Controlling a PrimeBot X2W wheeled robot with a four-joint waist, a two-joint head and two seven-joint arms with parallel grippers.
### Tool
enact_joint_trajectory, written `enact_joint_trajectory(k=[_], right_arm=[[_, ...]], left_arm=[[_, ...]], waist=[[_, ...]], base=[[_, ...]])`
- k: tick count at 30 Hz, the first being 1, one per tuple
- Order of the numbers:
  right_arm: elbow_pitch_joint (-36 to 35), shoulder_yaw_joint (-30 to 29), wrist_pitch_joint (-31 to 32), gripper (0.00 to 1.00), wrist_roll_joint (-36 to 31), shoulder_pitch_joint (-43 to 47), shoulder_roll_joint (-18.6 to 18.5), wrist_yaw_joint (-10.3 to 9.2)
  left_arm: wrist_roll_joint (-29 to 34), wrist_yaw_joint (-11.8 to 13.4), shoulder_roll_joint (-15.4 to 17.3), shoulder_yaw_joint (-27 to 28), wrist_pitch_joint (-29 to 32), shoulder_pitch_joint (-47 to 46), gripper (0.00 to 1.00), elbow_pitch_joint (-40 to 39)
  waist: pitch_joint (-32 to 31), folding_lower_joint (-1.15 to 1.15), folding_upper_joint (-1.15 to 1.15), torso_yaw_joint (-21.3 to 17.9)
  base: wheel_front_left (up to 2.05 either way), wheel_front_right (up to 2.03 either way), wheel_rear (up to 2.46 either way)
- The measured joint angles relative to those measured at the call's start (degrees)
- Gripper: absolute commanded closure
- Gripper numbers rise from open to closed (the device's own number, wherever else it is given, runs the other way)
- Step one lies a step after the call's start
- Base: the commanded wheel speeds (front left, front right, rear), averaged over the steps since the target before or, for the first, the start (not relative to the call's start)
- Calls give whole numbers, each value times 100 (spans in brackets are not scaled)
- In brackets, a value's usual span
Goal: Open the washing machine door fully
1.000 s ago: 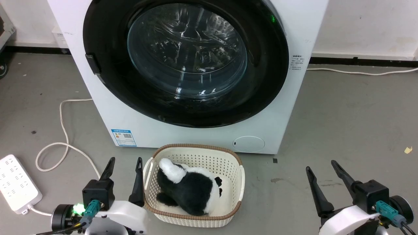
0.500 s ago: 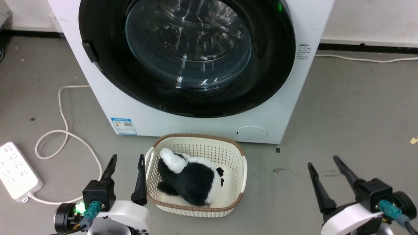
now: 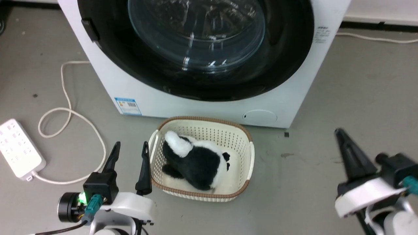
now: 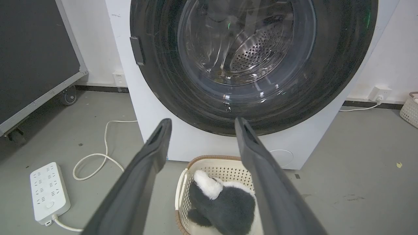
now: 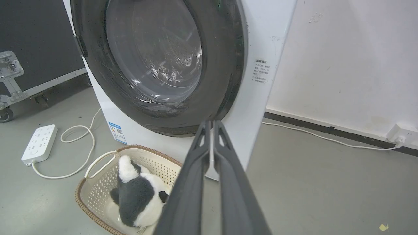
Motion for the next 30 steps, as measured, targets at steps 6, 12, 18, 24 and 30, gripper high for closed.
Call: enact_joint_trajectory(k=[6,12,18,24,30], right_arm=[[11,-124,142,100,523,-517,-172,0],[263,-476,555,100,1312,-1166,-159,-1],[659,-749,978,100,1871,-1931,-138,-3],[1217,-1076,1433,100,2170,-2736,-88,-4],[1692,-1421,1897,100,2330,-3498,-111,-4]], left_arm=[[-56,37,0,-82,-55,-48,0,-25],[-152,111,0,-129,-149,-148,0,-80],[-214,183,0,-94,-220,-164,0,-165],[-298,197,0,-102,-294,-165,0,-203],[-354,267,1,-181,-354,-277,0,-253]], waist=[[203,0,0,84],[378,0,0,177],[584,0,0,253],[783,0,0,343],[996,0,0,469]], base=[[0,0,0],[0,0,0],[0,0,0],[0,0,0],[0,0,0]])
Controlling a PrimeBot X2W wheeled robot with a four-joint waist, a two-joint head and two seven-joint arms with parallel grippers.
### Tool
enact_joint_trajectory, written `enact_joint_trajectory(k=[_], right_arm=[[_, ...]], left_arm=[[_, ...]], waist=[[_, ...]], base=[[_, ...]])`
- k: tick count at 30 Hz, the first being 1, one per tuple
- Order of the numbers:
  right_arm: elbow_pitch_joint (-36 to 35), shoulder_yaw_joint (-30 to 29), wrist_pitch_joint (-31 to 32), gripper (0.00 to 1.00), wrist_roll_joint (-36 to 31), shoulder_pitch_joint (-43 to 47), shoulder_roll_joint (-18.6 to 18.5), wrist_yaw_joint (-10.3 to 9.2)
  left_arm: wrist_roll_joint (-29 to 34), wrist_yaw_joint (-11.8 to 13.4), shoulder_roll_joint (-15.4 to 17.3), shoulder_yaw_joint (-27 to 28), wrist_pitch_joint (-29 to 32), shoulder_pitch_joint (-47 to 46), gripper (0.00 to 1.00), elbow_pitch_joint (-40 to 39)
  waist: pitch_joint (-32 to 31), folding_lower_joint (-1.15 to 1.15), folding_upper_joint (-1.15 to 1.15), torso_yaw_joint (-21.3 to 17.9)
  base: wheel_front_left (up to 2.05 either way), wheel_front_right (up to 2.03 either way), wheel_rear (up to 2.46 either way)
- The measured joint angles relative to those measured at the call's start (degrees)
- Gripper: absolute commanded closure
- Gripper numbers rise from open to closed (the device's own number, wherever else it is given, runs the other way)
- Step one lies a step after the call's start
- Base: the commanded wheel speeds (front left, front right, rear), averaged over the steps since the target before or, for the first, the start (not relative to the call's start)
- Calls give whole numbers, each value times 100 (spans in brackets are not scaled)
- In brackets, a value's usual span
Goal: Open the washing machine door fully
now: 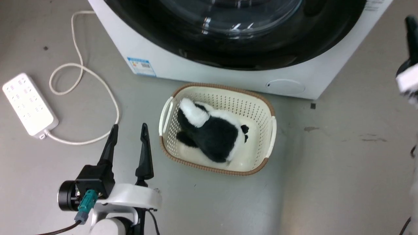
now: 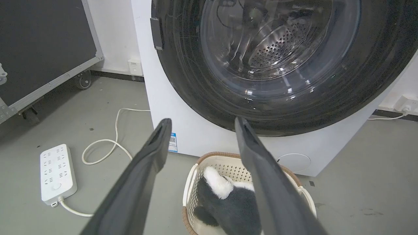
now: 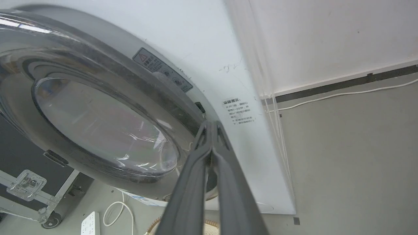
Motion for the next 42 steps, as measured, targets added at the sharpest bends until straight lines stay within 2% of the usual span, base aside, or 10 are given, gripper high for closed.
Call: enact_joint_trajectory(k=[18,24,34,42], right_arm=[[1497,-1087,1683,100,367,-2031,-166,-1],[1975,-1673,2660,100,531,-2809,-166,-2],[2024,-2326,3562,100,533,-2977,-98,-2],[1673,-2807,4414,100,582,-2701,153,-13]], left_arm=[[-174,186,0,-330,-213,-279,0,-216],[-256,297,-1,-453,-303,-353,0,-279],[-364,364,0,-521,-427,-475,0,-292],[-457,413,0,-550,-522,-474,0,-288]], waist=[[631,0,0,397],[863,0,0,539],[875,0,0,628],[642,0,0,616]], base=[[0,0,0],[0,0,0],[0,0,0],[0,0,0]])
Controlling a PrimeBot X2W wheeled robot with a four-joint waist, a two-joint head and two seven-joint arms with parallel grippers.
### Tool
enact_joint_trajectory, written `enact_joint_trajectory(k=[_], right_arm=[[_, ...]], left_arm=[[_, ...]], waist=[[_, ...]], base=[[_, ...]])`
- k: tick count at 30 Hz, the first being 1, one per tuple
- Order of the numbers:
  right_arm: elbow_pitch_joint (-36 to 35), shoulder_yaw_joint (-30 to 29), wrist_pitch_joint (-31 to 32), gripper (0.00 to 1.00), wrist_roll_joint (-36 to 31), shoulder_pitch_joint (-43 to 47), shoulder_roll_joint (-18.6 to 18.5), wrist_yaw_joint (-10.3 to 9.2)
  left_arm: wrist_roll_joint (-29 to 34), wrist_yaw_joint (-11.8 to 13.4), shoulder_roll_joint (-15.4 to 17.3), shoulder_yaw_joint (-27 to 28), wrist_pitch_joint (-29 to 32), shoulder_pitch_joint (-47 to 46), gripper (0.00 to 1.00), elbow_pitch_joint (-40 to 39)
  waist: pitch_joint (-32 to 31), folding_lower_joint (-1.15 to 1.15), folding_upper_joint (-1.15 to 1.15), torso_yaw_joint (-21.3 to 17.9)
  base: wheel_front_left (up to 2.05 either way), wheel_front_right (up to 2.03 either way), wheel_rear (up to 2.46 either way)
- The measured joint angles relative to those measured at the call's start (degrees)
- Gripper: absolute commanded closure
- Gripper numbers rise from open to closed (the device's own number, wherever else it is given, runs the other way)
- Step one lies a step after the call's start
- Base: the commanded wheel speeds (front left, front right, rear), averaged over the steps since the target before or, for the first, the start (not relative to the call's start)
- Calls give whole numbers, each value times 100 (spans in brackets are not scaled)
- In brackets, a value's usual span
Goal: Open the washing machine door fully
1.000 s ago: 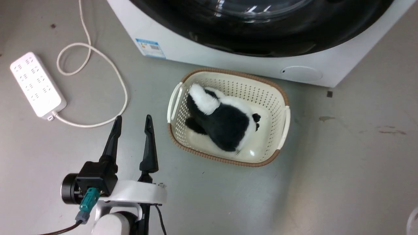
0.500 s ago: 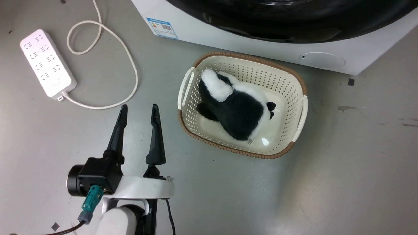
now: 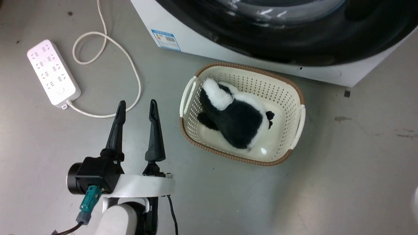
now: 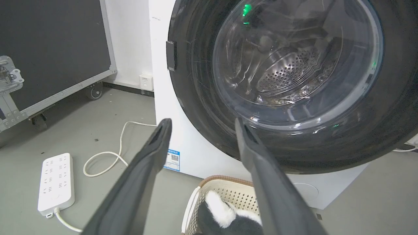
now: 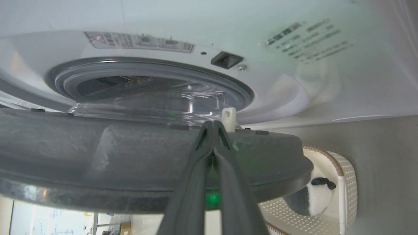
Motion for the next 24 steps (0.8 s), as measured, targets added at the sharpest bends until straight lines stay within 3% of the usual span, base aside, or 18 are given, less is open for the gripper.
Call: enact_joint_trajectory(k=[11,15,24], right_arm=[[-502,156,1216,100,783,955,436,2],[-387,787,1281,100,1551,1573,422,2],[-549,3106,622,100,3474,3067,442,2]], left_arm=[[-91,-5,0,-23,-124,134,0,133],[-83,-65,-1,-90,-125,325,0,237],[-236,-218,0,-138,-125,767,0,483]], waist=[[-468,-1,0,-13],[-719,-1,0,-23],[-1198,-2,0,-43]], base=[[0,0,0],[0,0,0],[0,0,0]])
